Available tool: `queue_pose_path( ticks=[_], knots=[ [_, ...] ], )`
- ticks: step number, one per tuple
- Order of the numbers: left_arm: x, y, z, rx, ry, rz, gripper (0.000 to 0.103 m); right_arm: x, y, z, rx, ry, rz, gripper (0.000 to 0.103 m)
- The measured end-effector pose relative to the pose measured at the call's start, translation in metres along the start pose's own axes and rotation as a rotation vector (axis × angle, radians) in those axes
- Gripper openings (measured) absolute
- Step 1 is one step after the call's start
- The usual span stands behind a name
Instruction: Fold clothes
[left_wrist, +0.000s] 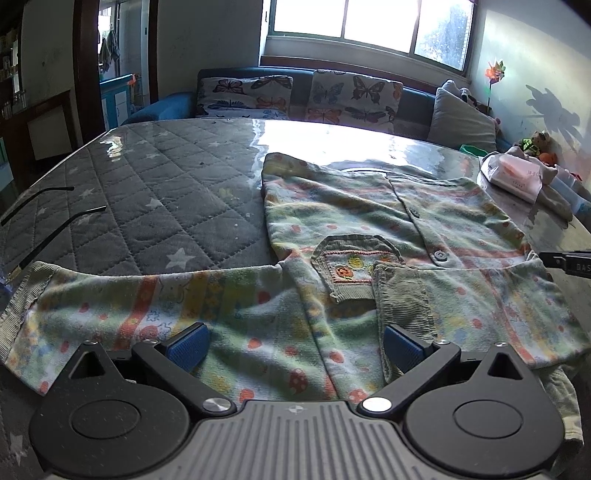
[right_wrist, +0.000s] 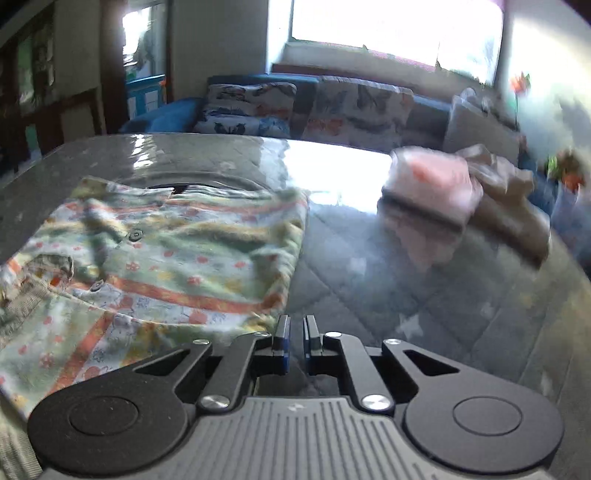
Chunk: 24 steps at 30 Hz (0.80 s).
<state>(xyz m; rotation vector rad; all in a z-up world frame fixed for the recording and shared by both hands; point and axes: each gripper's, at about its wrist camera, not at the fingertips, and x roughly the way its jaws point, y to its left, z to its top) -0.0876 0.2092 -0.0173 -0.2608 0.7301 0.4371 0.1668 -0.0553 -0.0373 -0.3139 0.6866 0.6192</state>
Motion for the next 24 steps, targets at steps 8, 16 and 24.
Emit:
queue_pose_path(
  ticks=[8,16,24],
  knots=[
    [0.001,-0.001,0.002,-0.012,0.003,0.007,0.102,-0.021,0.028,-0.002,-0.161,-0.090,0.194,0.009],
    [-0.002,0.009,0.003,-0.031,0.005,0.025,0.101,-0.017,0.011,-0.012,-0.143,-0.028,0.143,0.009],
    [-0.019,0.021,-0.002,-0.062,-0.013,0.049,0.101,-0.061,0.017,-0.045,-0.202,0.008,0.289,0.019]
  ],
)
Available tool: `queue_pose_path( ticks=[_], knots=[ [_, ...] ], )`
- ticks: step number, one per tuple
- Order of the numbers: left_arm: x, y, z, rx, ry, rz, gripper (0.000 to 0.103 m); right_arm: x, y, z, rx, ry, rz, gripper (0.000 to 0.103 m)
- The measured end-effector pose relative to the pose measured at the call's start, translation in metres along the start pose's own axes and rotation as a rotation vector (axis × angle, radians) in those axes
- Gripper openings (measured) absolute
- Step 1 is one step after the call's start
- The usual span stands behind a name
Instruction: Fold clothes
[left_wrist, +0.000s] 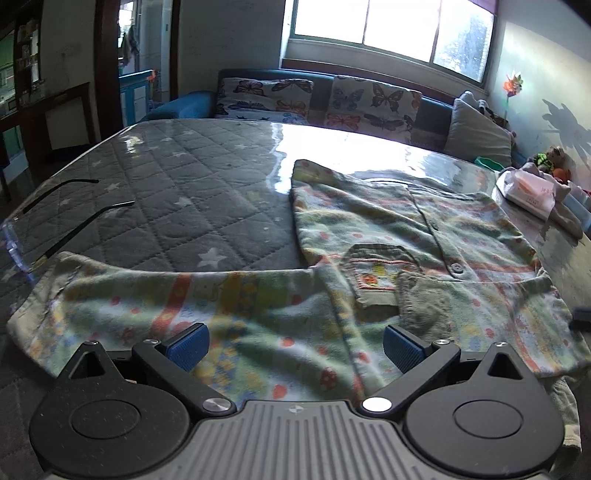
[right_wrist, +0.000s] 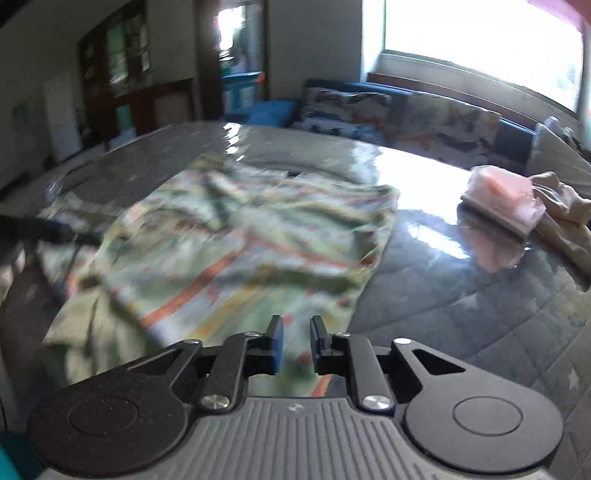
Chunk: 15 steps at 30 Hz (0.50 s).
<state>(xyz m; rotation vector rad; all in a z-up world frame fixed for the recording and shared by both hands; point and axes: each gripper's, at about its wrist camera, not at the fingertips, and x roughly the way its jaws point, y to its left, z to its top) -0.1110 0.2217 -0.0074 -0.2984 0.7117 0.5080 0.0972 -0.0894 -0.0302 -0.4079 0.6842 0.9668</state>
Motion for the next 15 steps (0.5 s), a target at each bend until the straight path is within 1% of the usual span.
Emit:
queue_pose_path(
  ticks=[1,2,4,7,8,9,10,11,12,13,14,15],
  knots=[
    [-0.003,0.004,-0.001,-0.005,-0.002,0.007,0.101,0.000,0.003,-0.005,-0.012,0.017,-0.009,0.019],
    [-0.006,0.007,-0.003,-0.010,-0.004,0.014,0.101,-0.001,0.002,-0.010,-0.007,0.020,-0.018,0.024],
    [-0.013,0.015,-0.006,-0.022,-0.009,0.029,0.101,-0.008,-0.003,-0.015,0.022,0.022,-0.033,0.027],
    [-0.024,0.029,-0.011,-0.052,-0.024,0.060,0.099,-0.016,-0.002,-0.010,0.026,0.004,-0.049,0.028],
    [-0.027,0.035,-0.012,-0.070,-0.029,0.072,0.099,-0.017,-0.001,-0.008,0.026,-0.008,-0.042,0.032],
    [-0.030,0.041,-0.013,-0.088,-0.034,0.085,0.097,-0.018,0.001,-0.006,0.026,-0.019,-0.034,0.036],
    [-0.033,0.047,-0.014,-0.109,-0.043,0.099,0.096,-0.019,0.002,-0.004,0.026,-0.031,-0.026,0.043],
    [-0.035,0.054,-0.015,-0.131,-0.051,0.113,0.094,-0.017,0.004,-0.003,0.025,-0.032,-0.021,0.043],
    [-0.038,0.060,-0.016,-0.153,-0.060,0.127,0.090,-0.014,0.005,-0.002,0.023,-0.031,-0.016,0.043],
    [-0.040,0.067,-0.016,-0.174,-0.067,0.143,0.087,-0.012,0.006,0.000,0.022,-0.031,-0.011,0.045],
    [-0.042,0.074,-0.016,-0.194,-0.074,0.160,0.086,-0.009,0.007,0.000,0.027,-0.027,-0.010,0.049],
    [-0.044,0.080,-0.016,-0.214,-0.081,0.178,0.085,-0.007,0.008,0.001,0.032,-0.025,-0.012,0.051]
  ],
)
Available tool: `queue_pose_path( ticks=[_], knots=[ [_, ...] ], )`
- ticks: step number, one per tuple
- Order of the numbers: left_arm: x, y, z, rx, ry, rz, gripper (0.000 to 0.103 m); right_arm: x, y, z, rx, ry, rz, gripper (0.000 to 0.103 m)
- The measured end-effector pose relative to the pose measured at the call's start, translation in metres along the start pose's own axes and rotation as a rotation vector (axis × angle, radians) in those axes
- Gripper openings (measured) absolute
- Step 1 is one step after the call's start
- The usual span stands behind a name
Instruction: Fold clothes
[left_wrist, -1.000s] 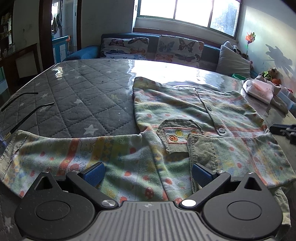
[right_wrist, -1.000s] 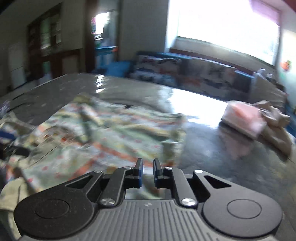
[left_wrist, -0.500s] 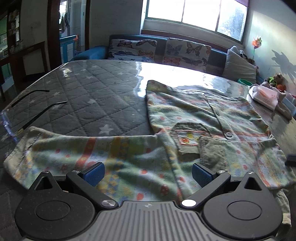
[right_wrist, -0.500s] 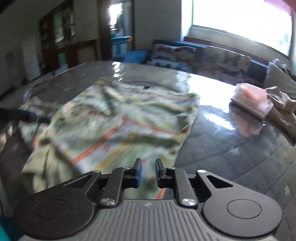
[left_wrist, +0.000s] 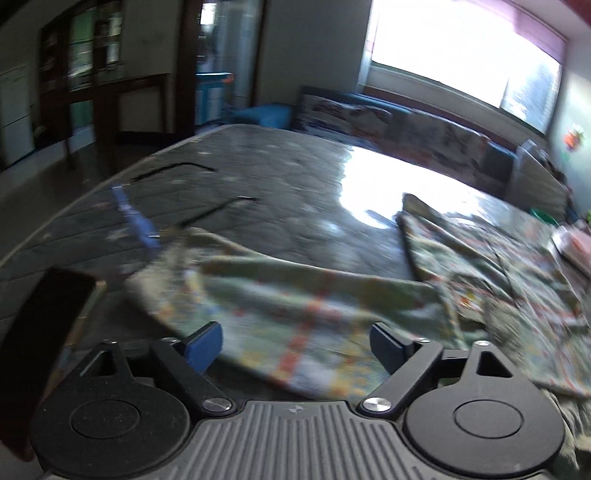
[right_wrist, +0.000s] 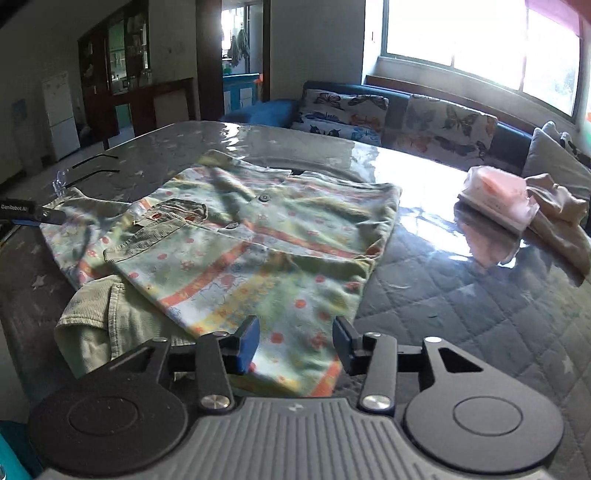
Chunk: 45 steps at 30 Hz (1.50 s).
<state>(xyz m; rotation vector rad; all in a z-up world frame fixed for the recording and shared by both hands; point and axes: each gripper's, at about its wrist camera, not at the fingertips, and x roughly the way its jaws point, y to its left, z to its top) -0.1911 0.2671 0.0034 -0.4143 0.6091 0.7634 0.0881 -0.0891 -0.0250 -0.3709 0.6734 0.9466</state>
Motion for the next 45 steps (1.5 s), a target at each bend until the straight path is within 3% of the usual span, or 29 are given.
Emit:
queue_pose_path(
  ticks=[8,10,13,20,25,27,33,38,45],
  knots=[
    [0.006,0.041,0.012,-0.151,-0.053,0.137,0.070,0.006,0.004,0.002,0.018,-0.002,0.003,0.055],
    [0.008,0.050,0.014,-0.192,-0.055,0.156,0.061,0.008,0.006,0.002,0.015,0.001,0.007,0.055],
    [0.013,0.060,0.016,-0.245,-0.046,0.164,0.059,0.008,0.007,0.002,0.009,0.000,0.009,0.055],
    [0.023,0.061,0.018,-0.260,-0.042,0.179,0.057,0.008,0.010,0.002,0.007,0.005,0.014,0.055],
    [0.028,0.067,0.019,-0.302,-0.053,0.188,0.017,0.005,0.011,0.002,0.013,-0.007,0.015,0.056],
    [0.028,0.071,0.018,-0.324,-0.058,0.185,0.009,0.003,0.011,0.002,0.014,-0.014,0.013,0.056],
    [0.004,0.068,0.021,-0.340,-0.117,0.114,0.004,-0.003,0.007,0.000,0.030,-0.033,0.012,0.056],
    [-0.031,0.031,0.037,-0.256,-0.191,-0.043,0.003,-0.008,0.005,-0.002,0.042,-0.053,0.015,0.056],
    [-0.060,-0.043,0.055,-0.097,-0.228,-0.280,0.002,-0.018,0.003,-0.004,0.062,-0.095,0.017,0.056]
  ],
)
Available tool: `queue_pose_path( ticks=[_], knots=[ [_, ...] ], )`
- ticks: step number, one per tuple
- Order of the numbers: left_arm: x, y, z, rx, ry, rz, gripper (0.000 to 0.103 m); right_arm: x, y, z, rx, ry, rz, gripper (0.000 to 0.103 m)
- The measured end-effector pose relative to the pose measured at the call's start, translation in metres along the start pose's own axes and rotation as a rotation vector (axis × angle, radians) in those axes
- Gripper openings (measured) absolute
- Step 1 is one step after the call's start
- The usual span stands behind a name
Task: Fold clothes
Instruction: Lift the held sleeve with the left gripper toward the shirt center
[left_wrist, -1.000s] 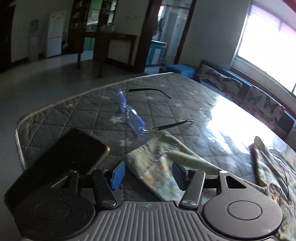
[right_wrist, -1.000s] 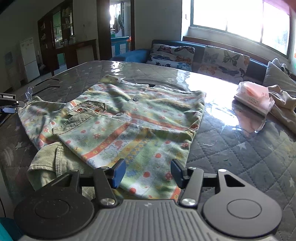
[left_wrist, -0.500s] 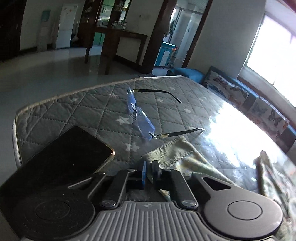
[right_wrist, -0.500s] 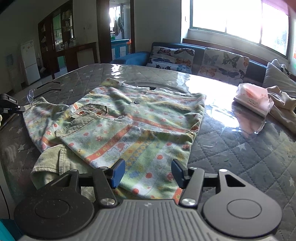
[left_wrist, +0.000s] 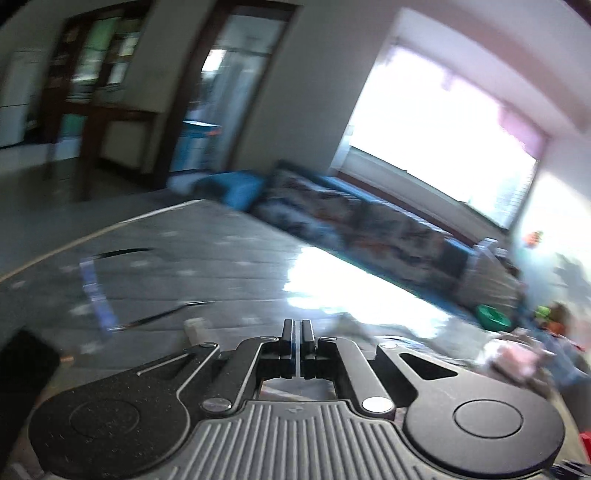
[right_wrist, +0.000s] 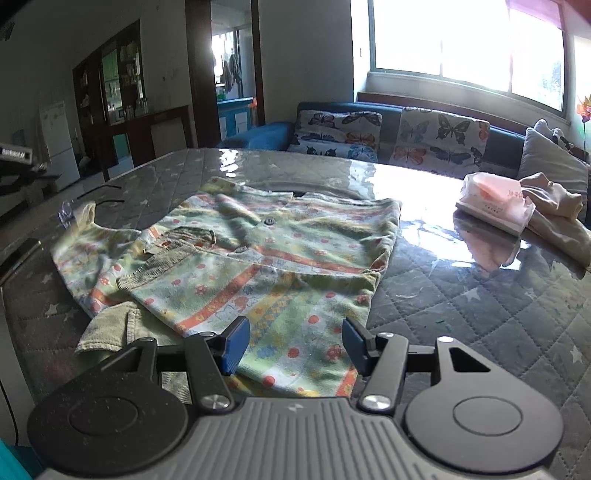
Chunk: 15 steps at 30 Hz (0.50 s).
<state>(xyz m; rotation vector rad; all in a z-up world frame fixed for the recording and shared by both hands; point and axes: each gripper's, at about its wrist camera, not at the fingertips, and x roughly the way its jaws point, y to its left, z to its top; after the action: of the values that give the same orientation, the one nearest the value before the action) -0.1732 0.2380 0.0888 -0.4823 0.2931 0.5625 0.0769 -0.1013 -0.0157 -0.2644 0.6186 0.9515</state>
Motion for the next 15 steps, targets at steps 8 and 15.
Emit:
queue_pose_path(
  ticks=[8,15],
  knots=[
    [0.004,-0.028,-0.020,0.151,0.033,-0.022,0.003,-0.009,-0.001,-0.001,0.008,-0.027,0.014,0.059],
    [0.019,0.020,-0.055,0.255,0.106,0.222,0.018,-0.005,0.000,0.001,0.005,-0.021,0.025,0.061]
  ],
)
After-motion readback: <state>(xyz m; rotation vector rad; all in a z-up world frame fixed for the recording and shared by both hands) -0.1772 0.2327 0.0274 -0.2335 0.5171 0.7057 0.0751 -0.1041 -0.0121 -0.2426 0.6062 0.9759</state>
